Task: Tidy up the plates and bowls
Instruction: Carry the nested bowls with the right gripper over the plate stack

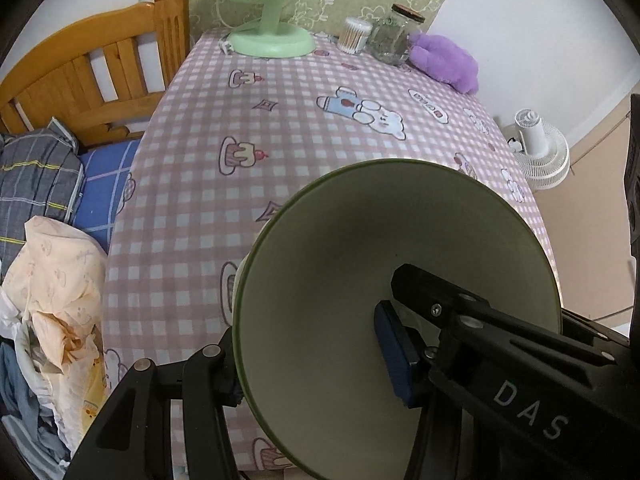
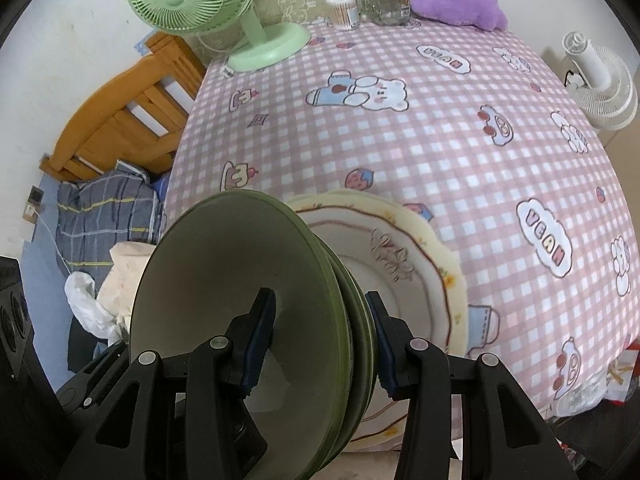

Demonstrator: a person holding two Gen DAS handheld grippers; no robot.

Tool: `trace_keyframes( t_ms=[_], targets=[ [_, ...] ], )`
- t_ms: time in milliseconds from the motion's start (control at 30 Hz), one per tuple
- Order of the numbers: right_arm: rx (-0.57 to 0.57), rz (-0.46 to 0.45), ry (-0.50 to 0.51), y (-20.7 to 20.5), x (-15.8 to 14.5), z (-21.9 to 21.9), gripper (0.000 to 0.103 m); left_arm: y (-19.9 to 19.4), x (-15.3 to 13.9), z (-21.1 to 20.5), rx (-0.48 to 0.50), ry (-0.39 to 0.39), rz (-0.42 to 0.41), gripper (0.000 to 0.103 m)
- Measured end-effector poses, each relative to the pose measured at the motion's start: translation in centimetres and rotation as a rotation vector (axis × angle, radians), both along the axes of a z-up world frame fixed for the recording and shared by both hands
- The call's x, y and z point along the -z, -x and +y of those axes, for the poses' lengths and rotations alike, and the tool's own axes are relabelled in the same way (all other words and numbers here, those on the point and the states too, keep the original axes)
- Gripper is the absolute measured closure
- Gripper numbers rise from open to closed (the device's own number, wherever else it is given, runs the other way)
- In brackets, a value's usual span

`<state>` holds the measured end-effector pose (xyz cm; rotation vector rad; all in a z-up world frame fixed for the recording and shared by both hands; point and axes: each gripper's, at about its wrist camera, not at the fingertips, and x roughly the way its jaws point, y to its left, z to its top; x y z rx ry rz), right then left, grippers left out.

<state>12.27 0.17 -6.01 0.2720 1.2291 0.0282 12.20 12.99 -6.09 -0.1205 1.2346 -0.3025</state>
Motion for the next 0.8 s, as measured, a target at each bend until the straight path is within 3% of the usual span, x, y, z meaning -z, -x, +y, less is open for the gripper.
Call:
trace_keyframes(
  t_ms=[267, 800],
  targets=[
    [0.046, 0.028, 0.027, -0.2, 1.5, -0.4, 0.054, -0.3, 0.7, -1.1, 0.065, -0.053, -0.023, 0.052],
    [0.019, -0.005, 0.071, -0.8, 1.5, 0.2, 0.053, -0.8, 0.7, -1.0, 0.07, -0.079, -0.047, 0.051]
  ],
)
